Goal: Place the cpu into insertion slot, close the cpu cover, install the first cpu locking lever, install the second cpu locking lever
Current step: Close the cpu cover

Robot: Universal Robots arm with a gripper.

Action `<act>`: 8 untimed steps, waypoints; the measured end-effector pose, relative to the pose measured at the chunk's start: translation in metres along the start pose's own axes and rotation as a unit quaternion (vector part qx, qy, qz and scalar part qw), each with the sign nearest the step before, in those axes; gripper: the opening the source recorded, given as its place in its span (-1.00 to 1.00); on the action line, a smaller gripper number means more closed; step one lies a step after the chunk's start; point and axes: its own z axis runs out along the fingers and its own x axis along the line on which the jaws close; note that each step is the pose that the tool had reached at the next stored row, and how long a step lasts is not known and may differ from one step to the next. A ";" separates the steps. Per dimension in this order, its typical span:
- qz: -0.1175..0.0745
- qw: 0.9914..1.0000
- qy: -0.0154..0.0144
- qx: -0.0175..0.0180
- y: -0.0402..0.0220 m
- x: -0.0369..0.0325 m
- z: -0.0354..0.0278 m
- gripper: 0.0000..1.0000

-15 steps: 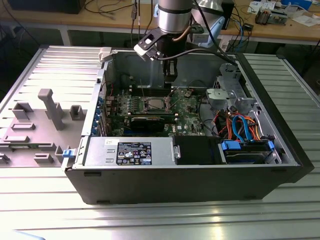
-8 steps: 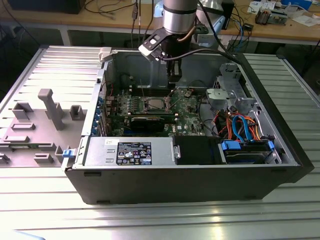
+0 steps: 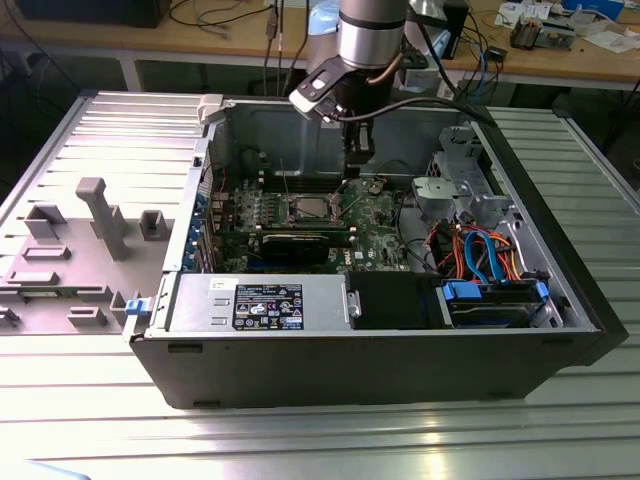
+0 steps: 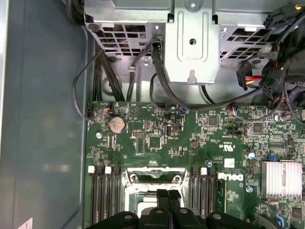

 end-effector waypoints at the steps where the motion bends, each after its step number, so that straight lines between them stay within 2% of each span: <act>1: 0.000 1.000 0.000 0.000 0.0023 -0.0001 0.0001 -0.79; 6: 0.000 1.000 0.000 0.002 0.0121 -0.0001 0.0039 -0.79; 8: 0.000 1.000 0.000 0.003 0.0205 0.0000 0.0054 -0.79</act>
